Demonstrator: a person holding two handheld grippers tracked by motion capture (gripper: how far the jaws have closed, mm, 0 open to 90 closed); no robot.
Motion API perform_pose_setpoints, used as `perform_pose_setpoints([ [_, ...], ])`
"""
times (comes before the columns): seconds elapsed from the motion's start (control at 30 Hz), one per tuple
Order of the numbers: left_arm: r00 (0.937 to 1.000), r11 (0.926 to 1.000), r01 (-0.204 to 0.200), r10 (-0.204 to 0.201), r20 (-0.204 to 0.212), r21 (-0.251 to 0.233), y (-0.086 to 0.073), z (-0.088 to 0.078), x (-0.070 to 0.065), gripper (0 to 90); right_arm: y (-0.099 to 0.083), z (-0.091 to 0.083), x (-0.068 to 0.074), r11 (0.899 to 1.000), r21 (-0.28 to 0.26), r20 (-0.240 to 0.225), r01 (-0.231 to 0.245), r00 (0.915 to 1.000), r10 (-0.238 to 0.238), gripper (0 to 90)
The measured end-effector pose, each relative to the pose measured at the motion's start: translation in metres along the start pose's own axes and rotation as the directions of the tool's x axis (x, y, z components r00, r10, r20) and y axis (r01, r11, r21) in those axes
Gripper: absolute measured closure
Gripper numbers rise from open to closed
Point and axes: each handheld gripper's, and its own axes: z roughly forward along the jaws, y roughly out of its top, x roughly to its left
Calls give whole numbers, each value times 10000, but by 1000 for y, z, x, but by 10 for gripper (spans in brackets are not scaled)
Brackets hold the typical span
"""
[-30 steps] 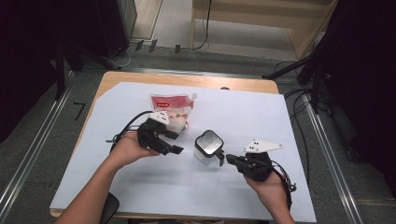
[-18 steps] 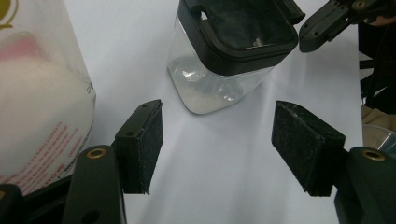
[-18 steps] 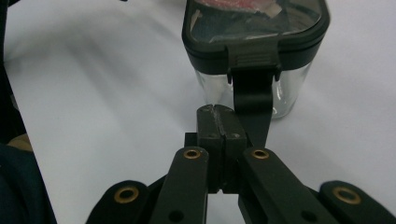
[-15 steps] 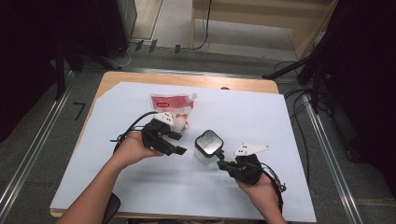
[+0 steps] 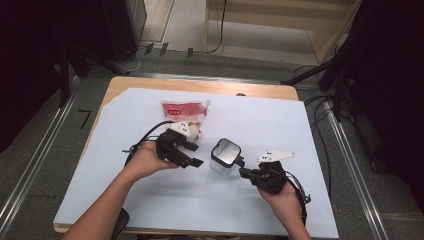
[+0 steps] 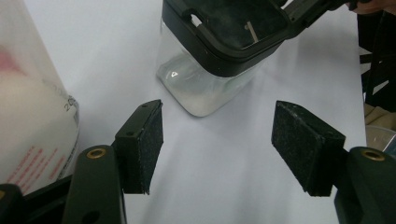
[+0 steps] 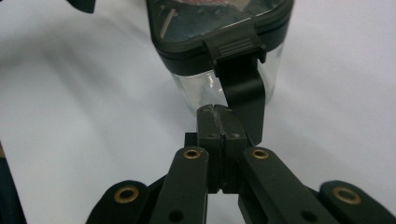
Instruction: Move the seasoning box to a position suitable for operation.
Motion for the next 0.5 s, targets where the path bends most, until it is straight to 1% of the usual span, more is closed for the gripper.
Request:
perform_pose_setpoints([
  [0.07, 9999, 10000, -28, 29, 146, -59, 1, 1, 0, 355, 0, -1, -4, 9999, -43, 11, -111, 9999, 111, 900],
  [0.13, 9998, 9999, 14, -12, 198, -117, 2, 2, 1, 354, 0, -2, -8, 9998, -57, 77, -176, 9998, 176, 900],
  [0.27, 9999, 9999, 28, -26, 144, -127, 4, 4, 1, 350, 2, -2, -15, 9996, -72, 224, -278, 9994, 280, 900],
  [0.33, 9997, 9999, 38, -34, 226, -146, 5, 6, 0, 344, 2, -2, -19, 9994, -130, 261, -329, 9991, 332, 900],
  [0.43, 9998, 9999, 76, -75, 168, -79, 6, 8, 0, 315, 4, -2, -23, 9988, -152, 332, -456, 9984, 461, 900],
  [0.5, 10000, 9999, 72, -72, 37, -105, 8, 9, -1, 299, 5, -2, -26, 9983, -194, 354, -551, 9978, 558, 900],
])
